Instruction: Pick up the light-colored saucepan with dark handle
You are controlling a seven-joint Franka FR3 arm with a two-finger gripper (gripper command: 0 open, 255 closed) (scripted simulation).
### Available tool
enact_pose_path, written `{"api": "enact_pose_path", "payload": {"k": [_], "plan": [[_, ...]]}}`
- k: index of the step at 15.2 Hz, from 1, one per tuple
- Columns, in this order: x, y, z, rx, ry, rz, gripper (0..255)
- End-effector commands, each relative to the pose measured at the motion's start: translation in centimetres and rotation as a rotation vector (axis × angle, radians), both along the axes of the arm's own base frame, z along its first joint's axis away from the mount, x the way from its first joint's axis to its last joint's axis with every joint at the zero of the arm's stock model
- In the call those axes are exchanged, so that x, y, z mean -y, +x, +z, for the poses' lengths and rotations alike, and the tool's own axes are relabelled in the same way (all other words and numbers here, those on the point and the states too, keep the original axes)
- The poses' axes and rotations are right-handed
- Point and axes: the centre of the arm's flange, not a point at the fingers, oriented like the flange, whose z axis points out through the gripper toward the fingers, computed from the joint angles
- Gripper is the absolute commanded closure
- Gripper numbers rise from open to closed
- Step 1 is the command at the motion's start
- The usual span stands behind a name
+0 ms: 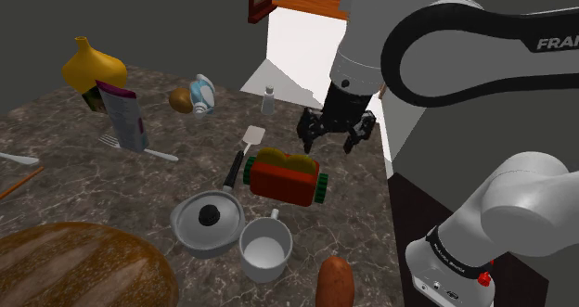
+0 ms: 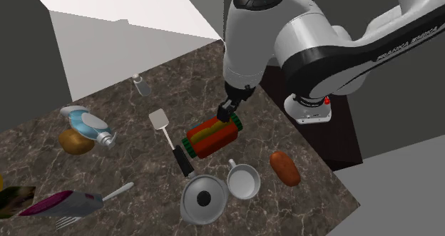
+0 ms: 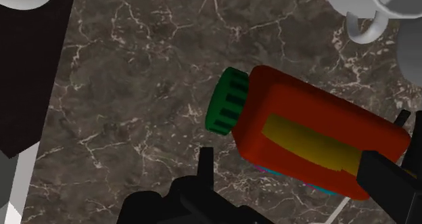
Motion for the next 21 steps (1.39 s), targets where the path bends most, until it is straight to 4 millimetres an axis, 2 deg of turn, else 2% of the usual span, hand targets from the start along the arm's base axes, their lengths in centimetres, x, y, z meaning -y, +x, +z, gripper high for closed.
{"api": "enact_pose_path", "payload": {"k": [1, 9, 17, 21], "plan": [[-2.1, 0.8, -0.9, 0.013, 0.004, -0.044, 0], [-10.9, 4.5, -5.1, 0.062, 0.01, -0.201, 0], [-18.9, 9.6, -8.9, 0.111, 0.017, -0.359, 0], [-19.0, 9.7, -10.5, 0.111, 0.017, -0.361, 0]]}}
